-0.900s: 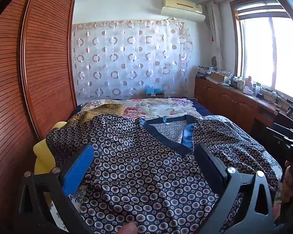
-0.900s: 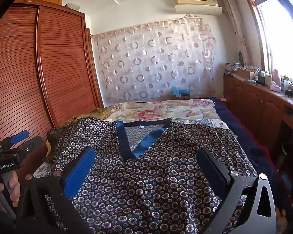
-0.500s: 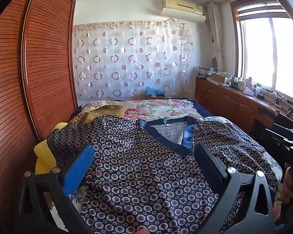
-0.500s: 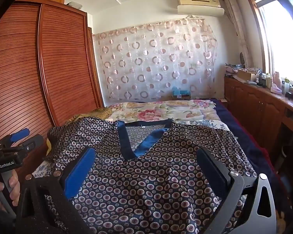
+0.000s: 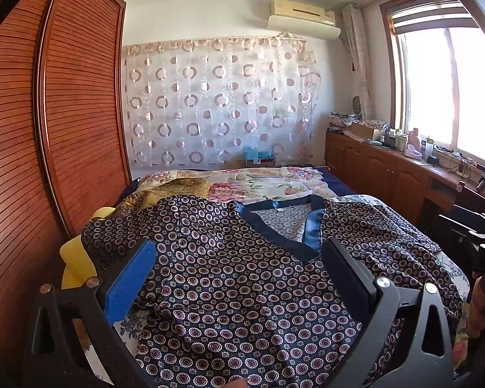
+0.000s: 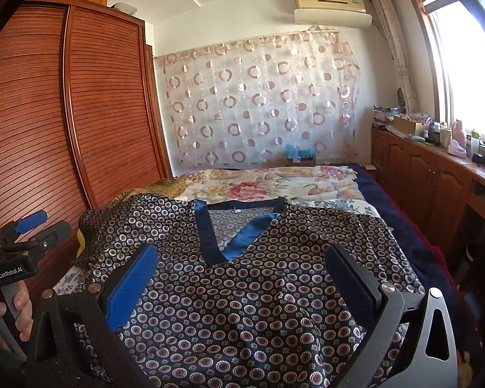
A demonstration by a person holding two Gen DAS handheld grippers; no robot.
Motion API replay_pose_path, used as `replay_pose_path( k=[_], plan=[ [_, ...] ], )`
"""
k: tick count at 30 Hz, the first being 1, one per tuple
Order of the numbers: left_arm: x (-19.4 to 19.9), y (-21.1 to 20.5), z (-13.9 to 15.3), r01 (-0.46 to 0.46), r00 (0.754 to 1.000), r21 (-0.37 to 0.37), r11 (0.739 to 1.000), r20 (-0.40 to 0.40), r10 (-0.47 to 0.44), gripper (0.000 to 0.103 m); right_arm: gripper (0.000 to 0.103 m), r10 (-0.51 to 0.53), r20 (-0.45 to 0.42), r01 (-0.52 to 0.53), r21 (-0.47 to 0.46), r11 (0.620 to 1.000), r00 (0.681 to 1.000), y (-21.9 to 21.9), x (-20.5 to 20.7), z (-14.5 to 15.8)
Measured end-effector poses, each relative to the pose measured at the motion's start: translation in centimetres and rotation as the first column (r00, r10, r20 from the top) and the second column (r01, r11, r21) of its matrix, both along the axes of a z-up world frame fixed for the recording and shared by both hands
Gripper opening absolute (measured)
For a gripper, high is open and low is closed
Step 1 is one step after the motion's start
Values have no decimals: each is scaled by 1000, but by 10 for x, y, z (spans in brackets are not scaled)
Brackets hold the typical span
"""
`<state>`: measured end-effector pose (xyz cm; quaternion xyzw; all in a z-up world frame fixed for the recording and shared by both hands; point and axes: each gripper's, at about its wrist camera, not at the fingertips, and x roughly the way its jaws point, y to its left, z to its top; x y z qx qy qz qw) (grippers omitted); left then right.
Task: Fold small clothes
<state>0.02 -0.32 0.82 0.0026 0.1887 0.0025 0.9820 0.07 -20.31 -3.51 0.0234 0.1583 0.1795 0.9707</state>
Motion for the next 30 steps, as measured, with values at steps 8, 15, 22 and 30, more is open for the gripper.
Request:
replay_pose_path(
  k=[8,15,22,30],
  plan=[
    [-5,4,3,-7,1000,1,1000,9,7,103,103,2,-3,-2,-1,1000,1000,1,3,1],
    [-6,5,3,-8,1000,3,1000,11,8,103,103,1,0,-1,-1,1000,1000,3,2,1],
    [-8,5,7,-7,1000,7,1000,14,7,103,103,-1,1,1,1,1000,1000,3,4,1],
    [-12,4,13,-9,1000,12,1000,21,9,103,103,-2,3,2,2,1000,1000,3,4,1]
  ],
)
